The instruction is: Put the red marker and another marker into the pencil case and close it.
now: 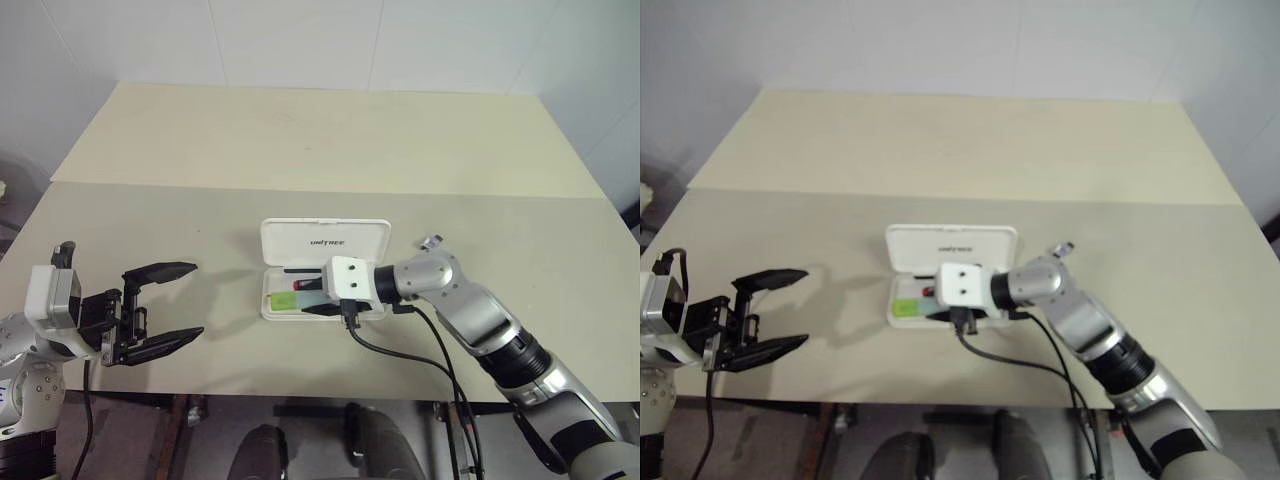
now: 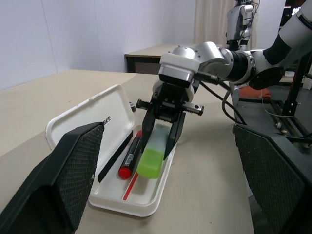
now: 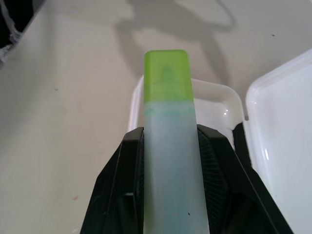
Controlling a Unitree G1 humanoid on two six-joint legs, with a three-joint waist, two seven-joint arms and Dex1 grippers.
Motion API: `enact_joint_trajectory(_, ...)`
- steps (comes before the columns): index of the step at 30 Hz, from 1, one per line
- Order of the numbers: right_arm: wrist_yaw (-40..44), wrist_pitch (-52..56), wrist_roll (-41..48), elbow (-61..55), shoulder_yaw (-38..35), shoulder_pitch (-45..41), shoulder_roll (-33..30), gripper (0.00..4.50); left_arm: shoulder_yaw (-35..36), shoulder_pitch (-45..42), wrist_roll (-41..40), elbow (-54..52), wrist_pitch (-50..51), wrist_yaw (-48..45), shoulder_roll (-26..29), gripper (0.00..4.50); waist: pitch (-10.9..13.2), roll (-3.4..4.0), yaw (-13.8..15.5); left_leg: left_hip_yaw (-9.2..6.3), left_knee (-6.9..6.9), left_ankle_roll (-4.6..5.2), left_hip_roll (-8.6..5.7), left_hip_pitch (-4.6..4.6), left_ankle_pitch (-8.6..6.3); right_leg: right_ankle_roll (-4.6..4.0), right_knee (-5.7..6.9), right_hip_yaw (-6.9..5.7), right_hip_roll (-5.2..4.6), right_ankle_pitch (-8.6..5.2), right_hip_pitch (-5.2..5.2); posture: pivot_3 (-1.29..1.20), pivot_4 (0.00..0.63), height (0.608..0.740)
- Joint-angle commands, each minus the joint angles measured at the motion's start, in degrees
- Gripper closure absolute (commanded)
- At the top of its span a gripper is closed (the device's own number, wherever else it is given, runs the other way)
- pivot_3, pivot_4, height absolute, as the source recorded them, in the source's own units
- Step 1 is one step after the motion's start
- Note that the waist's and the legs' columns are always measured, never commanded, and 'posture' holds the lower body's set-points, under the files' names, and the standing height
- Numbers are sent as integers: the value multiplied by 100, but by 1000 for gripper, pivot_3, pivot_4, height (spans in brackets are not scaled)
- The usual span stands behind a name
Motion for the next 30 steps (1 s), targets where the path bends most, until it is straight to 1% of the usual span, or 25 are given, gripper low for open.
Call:
enact_joint_trajectory(1,-43,-263,-115,105,-57,-167,151,3378,113,95,-93,-218,11,53,68,0,0,0,5,-2,0,-3,3,0,1,2,2,-3,1,1,0,0,150,740)
enact_joint_trajectory(11,176,-332,-188,285,-79,-187,306,3378,119,289,-127,-470,-18,203,13,0,0,0,7,-7,0,-7,8,0,0,-2,4,-13,1,-1,0,0,150,740)
enact_joint_trajectory(24,305,-255,-366,434,12,-76,336,3378,85,291,-106,-524,-71,282,-20,0,0,0,7,-7,0,-10,8,1,1,-3,6,-15,4,-2,0,0,150,740)
enact_joint_trajectory(25,313,-249,-372,422,9,-68,332,2656,86,295,-105,-529,-74,286,-23,0,0,0,7,-7,0,-10,8,1,1,-3,6,-14,4,-2,0,0,150,740)
enact_joint_trajectory(26,321,-241,-378,404,5,-58,328,2396,89,307,-107,-540,-76,288,-24,0,0,0,7,-7,0,-10,8,1,1,-3,6,-14,4,-2,0,0,150,740)
enact_joint_trajectory(30,366,-118,-346,313,-31,-60,316,989,77,293,-85,-526,-95,305,-29,0,0,0,6,-7,0,-10,8,1,1,-3,7,-15,4,-2,0,0,150,740)
